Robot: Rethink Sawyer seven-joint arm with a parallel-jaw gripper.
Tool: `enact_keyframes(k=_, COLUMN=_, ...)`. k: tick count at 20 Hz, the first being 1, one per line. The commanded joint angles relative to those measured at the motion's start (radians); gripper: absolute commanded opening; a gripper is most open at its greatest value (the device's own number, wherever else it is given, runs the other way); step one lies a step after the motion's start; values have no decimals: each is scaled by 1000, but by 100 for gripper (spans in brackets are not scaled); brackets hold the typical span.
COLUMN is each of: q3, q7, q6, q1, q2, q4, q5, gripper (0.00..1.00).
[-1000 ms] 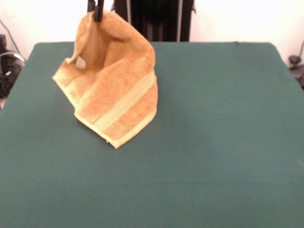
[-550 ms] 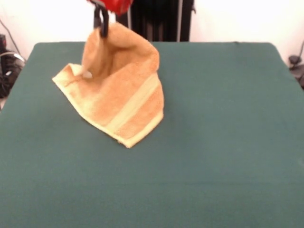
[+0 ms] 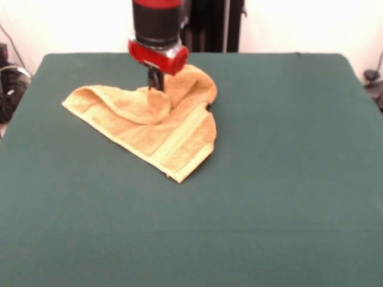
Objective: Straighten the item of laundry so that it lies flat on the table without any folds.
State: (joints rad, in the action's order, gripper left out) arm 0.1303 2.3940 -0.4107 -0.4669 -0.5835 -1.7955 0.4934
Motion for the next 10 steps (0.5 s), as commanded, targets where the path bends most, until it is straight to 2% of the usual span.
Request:
enact_keyframes(k=1, q3=-97, q7=353, q6=115, q1=87, q2=144, q4=-154, q5=-166, gripper=0)
enact_keyframes(k=5, q3=-142, q7=343, q6=167, q1=116, q2=156, q4=-178, q5=-226, gripper=0)
enact_keyframes(k=10, q3=-170, q7=269, q6=179, q1=118, q2=156, q4=-183, q5=-269, gripper=0)
